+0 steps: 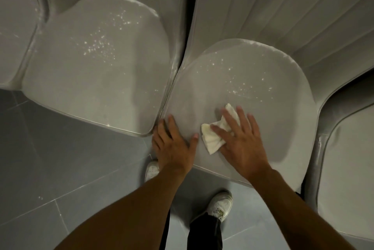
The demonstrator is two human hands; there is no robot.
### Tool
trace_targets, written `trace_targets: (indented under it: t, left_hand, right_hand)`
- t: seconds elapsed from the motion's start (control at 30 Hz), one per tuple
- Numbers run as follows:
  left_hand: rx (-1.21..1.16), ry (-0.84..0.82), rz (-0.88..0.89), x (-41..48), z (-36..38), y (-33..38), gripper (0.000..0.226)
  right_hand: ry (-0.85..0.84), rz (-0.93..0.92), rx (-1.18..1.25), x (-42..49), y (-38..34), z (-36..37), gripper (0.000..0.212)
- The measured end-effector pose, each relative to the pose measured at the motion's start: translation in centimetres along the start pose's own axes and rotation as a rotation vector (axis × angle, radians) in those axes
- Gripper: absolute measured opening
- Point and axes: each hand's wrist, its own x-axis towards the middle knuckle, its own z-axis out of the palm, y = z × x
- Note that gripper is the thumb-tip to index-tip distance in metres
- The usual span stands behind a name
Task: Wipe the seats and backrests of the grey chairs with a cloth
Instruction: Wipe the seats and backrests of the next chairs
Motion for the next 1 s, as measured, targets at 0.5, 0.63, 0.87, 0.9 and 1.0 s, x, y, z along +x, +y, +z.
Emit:
trace_targets:
  t: [0.5, 0.63, 0.87, 0.9, 1.0]
  left_hand:
    - [-0.019, -0.214, -0.03, 1.7, 1.7, -0.6, 0.102]
    - [-0.025, -0.232, -0.036, 1.8, 1.7, -0.7, 0.105]
    - [-0.108, -0.135, 0.007, 1.4, 2.2, -1.0, 0.1]
    - [-0.105, -0.147, 0.009, 1.4, 2.2, -1.0, 0.1]
    - [-0.073, -0.116, 0.023, 1.3, 2.3, -1.0, 0.105]
  right_hand:
    - [0.133, 0.054, 0.435, 11.2, -5.0, 2.9, 0.031]
    - [0.095, -0.284, 0.324, 6.7, -3.0, 3.4, 0.028]
    - [0.175, -0.103, 0.266, 6.2, -0.5, 3.7, 0.025]
    - [0.194, -0.019, 0.294, 7.1, -1.3, 3.5, 0.025]
    - [0.267, 0.226, 0.423, 9.5, -3.8, 3.6, 0.024]
